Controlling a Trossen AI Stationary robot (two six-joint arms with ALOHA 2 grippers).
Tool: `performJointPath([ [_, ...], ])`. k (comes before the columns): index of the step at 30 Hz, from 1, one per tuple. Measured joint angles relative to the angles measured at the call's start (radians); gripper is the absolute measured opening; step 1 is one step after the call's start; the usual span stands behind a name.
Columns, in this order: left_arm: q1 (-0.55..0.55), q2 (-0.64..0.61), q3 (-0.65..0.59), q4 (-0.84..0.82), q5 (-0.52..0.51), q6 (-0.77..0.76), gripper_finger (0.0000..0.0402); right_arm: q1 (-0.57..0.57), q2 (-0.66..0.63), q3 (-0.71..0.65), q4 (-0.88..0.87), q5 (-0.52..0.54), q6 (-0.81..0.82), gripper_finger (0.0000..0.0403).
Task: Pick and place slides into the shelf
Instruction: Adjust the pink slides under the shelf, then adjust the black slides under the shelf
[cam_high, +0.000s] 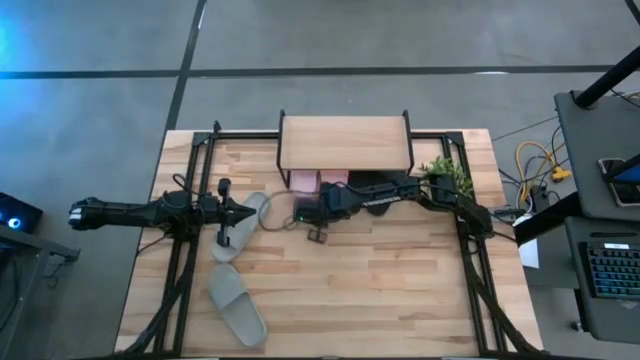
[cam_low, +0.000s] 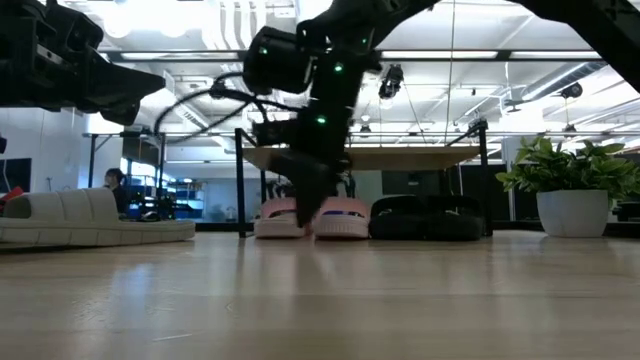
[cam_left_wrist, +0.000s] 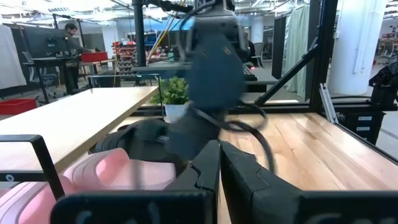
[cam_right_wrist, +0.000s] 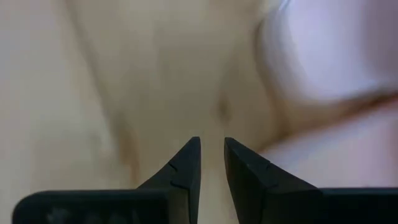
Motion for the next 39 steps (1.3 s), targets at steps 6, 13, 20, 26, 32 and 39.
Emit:
performJointPath([
  [6,0.000,0.000,0.000,0.000,0.000,0.000,0.0000,0.019,0.000,-0.062,-0.048,0.084,-0.002,0.0063],
  [13,0.000,0.000,0.000,0.000,0.000,0.000,0.0000,-0.056,-0.005,-0.115,-0.003,0.176,-0.026,0.0063],
  [20,0.000,0.001,0.000,0.000,0.000,0.000,0.0000,-0.082,-0.011,-0.105,0.006,0.106,-0.046,0.0063],
  [26,0.000,0.001,0.000,-0.001,0.000,0.000,0.0000,-0.005,-0.076,-0.089,-0.032,0.093,0.008,0.0063],
  [32,0.000,0.001,0.000,0.000,0.000,0.000,0.0000,0.110,-0.132,-0.125,-0.255,0.076,0.183,0.0063],
  [39,0.000,0.000,0.000,0.000,0.000,0.000,0.0000,0.194,-0.160,-0.268,-0.389,0.074,0.457,0.0063],
])
